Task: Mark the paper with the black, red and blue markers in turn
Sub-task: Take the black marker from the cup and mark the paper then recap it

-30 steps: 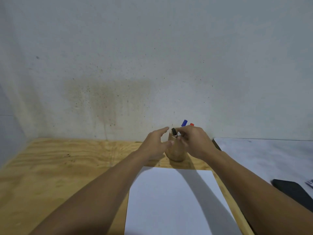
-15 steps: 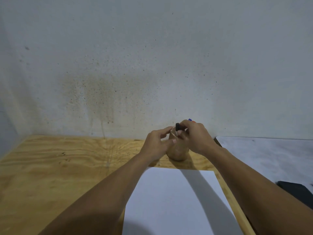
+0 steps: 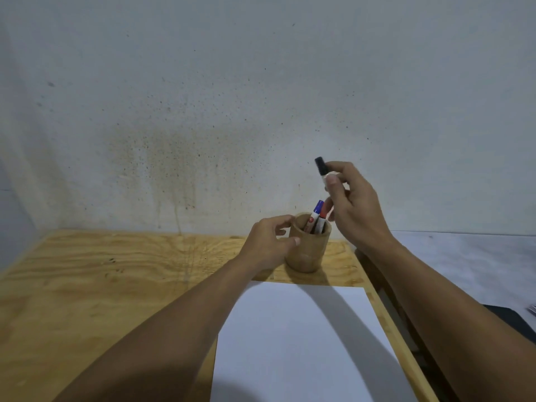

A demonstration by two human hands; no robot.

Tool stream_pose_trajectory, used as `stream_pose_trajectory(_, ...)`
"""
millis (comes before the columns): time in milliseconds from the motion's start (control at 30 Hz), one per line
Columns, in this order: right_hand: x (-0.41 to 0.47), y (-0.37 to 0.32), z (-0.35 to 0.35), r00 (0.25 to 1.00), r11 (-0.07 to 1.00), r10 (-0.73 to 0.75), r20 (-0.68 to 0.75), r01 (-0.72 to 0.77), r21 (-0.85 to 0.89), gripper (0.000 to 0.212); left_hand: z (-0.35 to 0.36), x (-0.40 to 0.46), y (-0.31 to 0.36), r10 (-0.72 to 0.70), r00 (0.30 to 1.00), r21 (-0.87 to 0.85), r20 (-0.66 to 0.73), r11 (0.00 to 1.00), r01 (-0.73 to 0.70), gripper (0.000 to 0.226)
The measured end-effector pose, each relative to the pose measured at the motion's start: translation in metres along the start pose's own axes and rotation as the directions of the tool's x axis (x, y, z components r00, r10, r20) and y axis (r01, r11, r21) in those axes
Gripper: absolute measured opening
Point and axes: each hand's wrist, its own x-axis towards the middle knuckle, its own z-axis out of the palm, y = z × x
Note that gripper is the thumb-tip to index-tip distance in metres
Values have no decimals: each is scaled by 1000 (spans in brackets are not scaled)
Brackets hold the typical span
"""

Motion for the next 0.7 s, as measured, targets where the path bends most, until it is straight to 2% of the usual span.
stream_pose_trajectory(200, -14, 8, -5, 963, 977, 210, 169, -199, -82, 12, -9, -9, 10, -50, 999, -4, -21, 999, 50, 53)
stream_pose_trajectory(267, -18, 6, -7, 926, 960, 280, 251, -276, -53, 11, -19, -14, 20, -94, 995, -181, -17, 979, 89, 45)
stream_pose_trajectory(367, -26, 1, -4, 871, 938, 336, 359, -342, -48, 11, -34, -23, 27, -128, 982, -501, 138, 847, 181, 30)
stream_pose_trajectory(467, -33, -3, 1, 836, 931, 346, 427, -364, -42, 16, -40, -30, 23, -99, 983, -578, 157, 797, 173, 18)
stream_pose_trajectory(567, -42, -5, 10, 848, 945, 306, 432, -325, -31, 16, -42, -36, 19, -120, 992, -545, 44, 829, 124, 12)
stream_pose_trajectory(700, -54, -1, 33, 921, 966, 190, 341, -114, -230, 14, -46, -43, 10, -198, 977, -506, -79, 852, 131, 4)
